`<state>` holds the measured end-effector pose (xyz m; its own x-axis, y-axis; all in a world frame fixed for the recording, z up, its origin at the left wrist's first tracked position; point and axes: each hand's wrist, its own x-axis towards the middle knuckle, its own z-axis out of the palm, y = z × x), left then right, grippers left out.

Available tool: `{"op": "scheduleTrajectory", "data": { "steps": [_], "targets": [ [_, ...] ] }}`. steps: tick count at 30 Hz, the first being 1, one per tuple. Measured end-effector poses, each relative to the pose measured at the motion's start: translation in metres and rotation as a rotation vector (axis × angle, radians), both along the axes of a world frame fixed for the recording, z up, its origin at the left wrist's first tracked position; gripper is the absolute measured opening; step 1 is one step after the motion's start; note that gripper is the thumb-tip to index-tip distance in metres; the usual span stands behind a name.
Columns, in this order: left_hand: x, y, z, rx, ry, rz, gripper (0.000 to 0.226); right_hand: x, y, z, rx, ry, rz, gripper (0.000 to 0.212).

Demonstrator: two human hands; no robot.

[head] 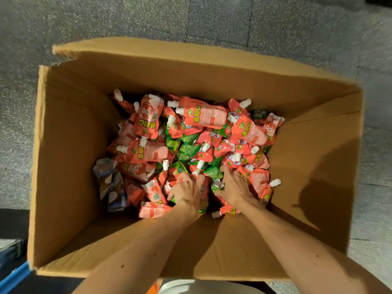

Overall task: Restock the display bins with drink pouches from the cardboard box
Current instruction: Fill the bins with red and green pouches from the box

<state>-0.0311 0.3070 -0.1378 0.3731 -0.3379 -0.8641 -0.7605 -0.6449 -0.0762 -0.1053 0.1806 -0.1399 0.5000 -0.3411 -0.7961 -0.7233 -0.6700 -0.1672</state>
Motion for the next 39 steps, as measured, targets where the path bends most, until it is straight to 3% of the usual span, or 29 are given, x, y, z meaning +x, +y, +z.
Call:
{"op": "scheduleTrajectory", "data": {
  "steps": [2, 4, 8, 10, 15, 20, 23, 27, 33, 39],
  "targets": [
    [0.001, -0.002, -0.003, 0.022, 0.036, -0.015, 0.116, 0.007, -0.004, 0.0, 0.032, 0.04, 0.036, 0.092],
    [-0.001, -0.007, -0.002, 0.049, 0.051, -0.037, 0.125, 0.013, -0.004, -0.003, 0.042, 0.084, 0.119, 0.094],
    [0.001, -0.013, 0.004, 0.102, 0.099, 0.028, 0.082, 0.017, -0.001, -0.013, 0.055, 0.119, 0.167, 0.084],
    [0.005, -0.006, 0.004, 0.067, 0.168, 0.024, 0.073, 0.016, -0.002, -0.014, 0.032, 0.108, 0.176, 0.078],
    [0.022, 0.009, 0.017, -0.028, 0.347, 0.139, 0.065, 0.022, -0.009, -0.013, -0.029, 0.036, 0.39, 0.068],
    [0.022, 0.0, 0.039, -0.048, 0.305, 0.185, 0.057, 0.021, -0.004, -0.013, -0.001, 0.067, 0.436, 0.077],
    [0.018, 0.005, 0.048, -0.095, 0.236, 0.129, 0.051, 0.019, 0.004, -0.014, -0.057, 0.101, 0.61, 0.084],
    [0.035, 0.019, 0.042, -0.184, 0.366, 0.185, 0.034, 0.016, 0.015, -0.017, -0.085, 0.111, 0.663, 0.078],
    [0.073, 0.042, 0.054, -0.377, 0.553, 0.408, 0.023, 0.018, 0.005, -0.016, 0.075, 0.072, 0.346, 0.06],
    [0.094, 0.056, 0.076, -0.607, 0.588, 0.586, 0.024, 0.039, -0.014, 0.042, 0.252, -0.048, -0.305, 0.097]
  ]
}}
